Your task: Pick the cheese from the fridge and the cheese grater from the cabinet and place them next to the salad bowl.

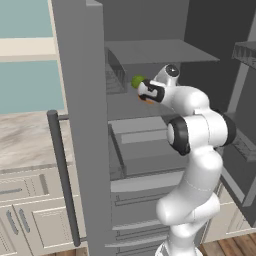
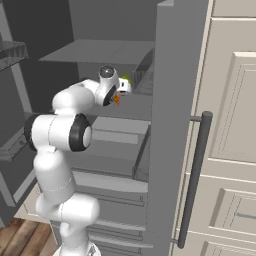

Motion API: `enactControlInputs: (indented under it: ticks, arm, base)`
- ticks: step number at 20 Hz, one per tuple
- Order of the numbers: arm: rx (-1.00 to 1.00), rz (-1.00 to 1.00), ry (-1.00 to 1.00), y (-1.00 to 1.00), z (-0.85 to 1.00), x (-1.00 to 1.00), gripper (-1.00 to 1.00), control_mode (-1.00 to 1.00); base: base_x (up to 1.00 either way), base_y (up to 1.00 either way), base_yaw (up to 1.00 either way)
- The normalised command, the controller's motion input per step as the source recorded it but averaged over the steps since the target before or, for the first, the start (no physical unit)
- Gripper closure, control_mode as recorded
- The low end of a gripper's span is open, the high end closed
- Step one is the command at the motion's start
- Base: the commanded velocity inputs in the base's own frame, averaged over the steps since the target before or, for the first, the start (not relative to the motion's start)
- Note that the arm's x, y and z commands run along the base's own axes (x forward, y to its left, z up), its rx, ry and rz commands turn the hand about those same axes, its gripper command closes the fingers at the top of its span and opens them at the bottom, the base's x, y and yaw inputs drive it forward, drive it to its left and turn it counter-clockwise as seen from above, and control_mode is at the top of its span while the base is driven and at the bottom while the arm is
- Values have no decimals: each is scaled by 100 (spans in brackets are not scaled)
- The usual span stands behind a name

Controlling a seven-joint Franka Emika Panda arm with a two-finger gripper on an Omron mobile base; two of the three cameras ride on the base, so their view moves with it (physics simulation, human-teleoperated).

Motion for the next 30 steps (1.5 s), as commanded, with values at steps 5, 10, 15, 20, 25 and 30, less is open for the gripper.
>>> enactControlInputs:
  ticks: [5,10,15,20,25,30]
  arm:
    - [0,6,0,0,-27,20,-100,-100]
    - [0,4,0,0,-25,18,-100,-100]
    - [0,3,0,0,-16,17,-100,-100]
    - [0,4,0,0,0,4,-100,-100]
    - [0,4,0,2,-4,12,100,-100]
    - [0,3,0,0,-3,11,100,-100]
  base:
    - [0,0,0]
    - [0,0,0]
    - [0,0,0]
    - [0,0,0]
    - [0,0,0]
    - [0,0,0]
